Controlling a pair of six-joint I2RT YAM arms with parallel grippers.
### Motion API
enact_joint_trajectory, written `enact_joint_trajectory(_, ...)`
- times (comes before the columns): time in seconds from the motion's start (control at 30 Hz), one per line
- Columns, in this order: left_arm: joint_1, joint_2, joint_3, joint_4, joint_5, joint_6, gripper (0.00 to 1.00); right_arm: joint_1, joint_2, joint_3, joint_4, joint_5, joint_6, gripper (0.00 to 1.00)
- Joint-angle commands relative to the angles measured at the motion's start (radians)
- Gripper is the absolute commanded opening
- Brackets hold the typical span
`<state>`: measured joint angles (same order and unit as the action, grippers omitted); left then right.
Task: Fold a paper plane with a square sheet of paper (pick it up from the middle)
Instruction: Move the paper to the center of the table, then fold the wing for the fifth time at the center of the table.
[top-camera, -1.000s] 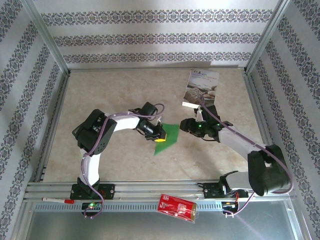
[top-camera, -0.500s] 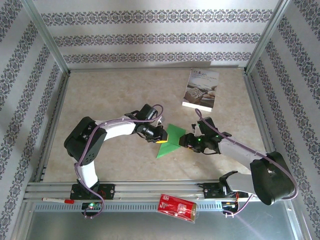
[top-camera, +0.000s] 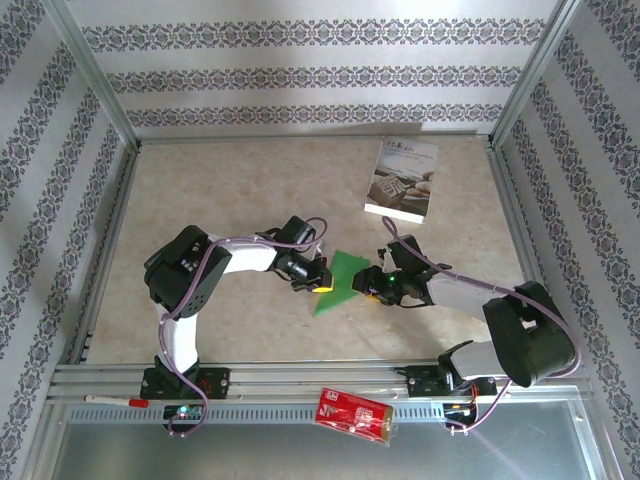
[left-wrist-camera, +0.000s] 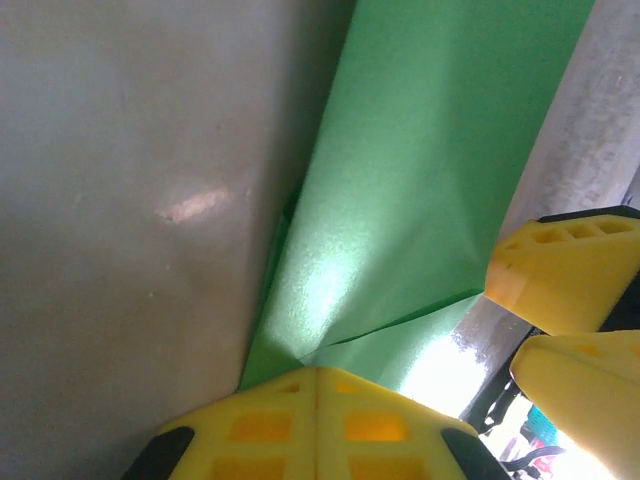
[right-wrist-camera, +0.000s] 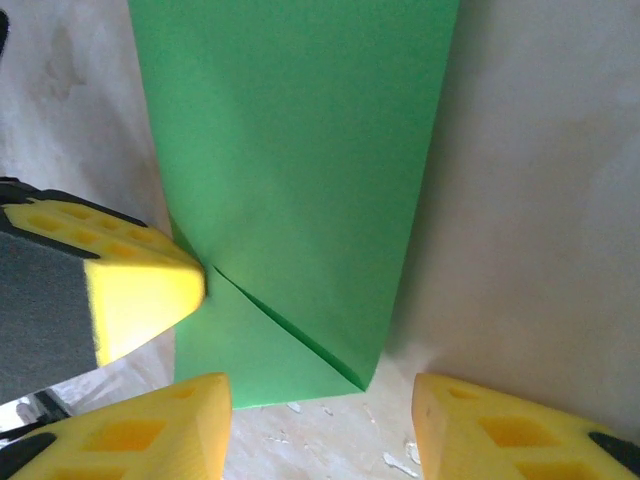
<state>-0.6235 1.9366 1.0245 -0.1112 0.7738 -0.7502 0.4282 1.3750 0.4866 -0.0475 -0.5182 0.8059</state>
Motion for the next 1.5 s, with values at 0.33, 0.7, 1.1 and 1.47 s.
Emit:
enact_joint_trajectory(0.33, 0.012, 0.034, -0.027, 0.037, 0.017, -0.008, 0.05, -0.014, 0.061, -0.001, 0.11, -0.027, 0.003, 0.25)
enact_joint_trajectory(0.7, 0.013, 0.047, -0.006, 0.001, 0.013, 0.023, 0.05, -0.048, 0.09, 0.039, 0.086, -0.038, -0.039, 0.2)
enact_joint_trajectory(1.1, 0.012, 0.045, 0.025, -0.015, 0.01, 0.049, 0.06, -0.054, 0.083, 0.084, 0.029, -0.041, -0.021, 0.05)
enact_joint_trajectory(1.47, -0.028, -0.211, -0.122, 0.176, -0.131, 0.103, 0.33, -0.006, -0.018, 0.102, -0.171, 0.013, 0.157, 0.0)
